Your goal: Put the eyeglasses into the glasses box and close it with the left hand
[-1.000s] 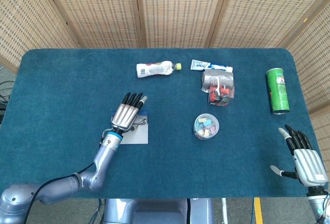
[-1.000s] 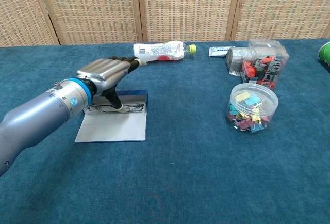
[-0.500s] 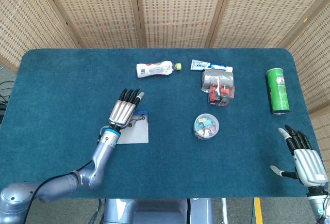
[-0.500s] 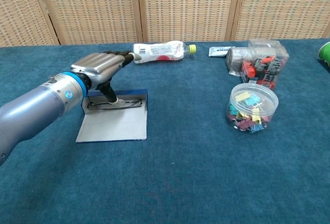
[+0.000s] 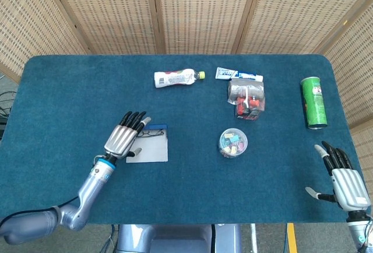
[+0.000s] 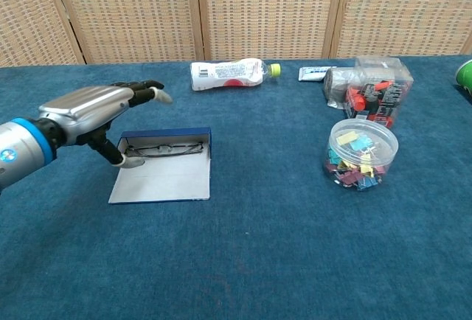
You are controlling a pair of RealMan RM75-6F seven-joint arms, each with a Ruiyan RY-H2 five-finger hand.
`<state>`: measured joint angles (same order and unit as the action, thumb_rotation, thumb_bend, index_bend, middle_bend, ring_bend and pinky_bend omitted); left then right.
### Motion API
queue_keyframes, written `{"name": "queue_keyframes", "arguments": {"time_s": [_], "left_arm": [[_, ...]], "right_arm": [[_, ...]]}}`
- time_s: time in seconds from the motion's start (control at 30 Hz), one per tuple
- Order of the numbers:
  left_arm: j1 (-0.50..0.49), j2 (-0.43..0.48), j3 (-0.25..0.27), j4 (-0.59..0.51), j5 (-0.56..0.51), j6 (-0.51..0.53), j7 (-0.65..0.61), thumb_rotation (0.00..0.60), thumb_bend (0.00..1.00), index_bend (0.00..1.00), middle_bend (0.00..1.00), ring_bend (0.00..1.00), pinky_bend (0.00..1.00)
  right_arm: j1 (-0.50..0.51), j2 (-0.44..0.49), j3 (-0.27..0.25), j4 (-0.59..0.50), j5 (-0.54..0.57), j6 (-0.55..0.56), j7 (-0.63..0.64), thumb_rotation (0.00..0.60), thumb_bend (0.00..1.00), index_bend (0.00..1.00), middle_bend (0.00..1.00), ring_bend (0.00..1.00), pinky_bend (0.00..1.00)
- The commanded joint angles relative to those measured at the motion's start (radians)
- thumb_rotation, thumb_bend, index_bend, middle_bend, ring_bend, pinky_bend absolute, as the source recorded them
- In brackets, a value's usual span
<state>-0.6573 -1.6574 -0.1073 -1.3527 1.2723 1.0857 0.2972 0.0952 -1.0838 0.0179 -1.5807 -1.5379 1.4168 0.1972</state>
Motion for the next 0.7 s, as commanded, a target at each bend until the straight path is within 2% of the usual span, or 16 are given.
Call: {"name": "queue_keyframes", "arguments": {"time_s": [0.03,0.3,0.7], "left_arm": [[0.048,0.039,0.061,-0.016,0.073,0.040,-0.083,0.600,0.26,0.32,0.00,0.00,0.00],[0.097,0.028,0.127,0.033,0.165,0.082,-0.195,0.600,0.27,0.32,0.00,0.00,0.00],[0.115,-0.060,0.126,0.133,0.195,0.082,-0.217,0.600,0.28,0.32,0.00,0.00,0.00]], "right_arm": [[-0.001,-0.001,0.000,0.000,0.000,0.001,-0.002,0.600,0.00,0.00,0.00,0.00,0.00],[-0.002,-0.002,0.001,-0.003,0.003,0.002,-0.010,0.600,0.00,0.00,0.00,0.00,0.00],[-0.001,-0.001,0.001,-0.002,0.003,0.001,-0.008,0.600,0.00,0.00,0.00,0.00,0.00]]}}
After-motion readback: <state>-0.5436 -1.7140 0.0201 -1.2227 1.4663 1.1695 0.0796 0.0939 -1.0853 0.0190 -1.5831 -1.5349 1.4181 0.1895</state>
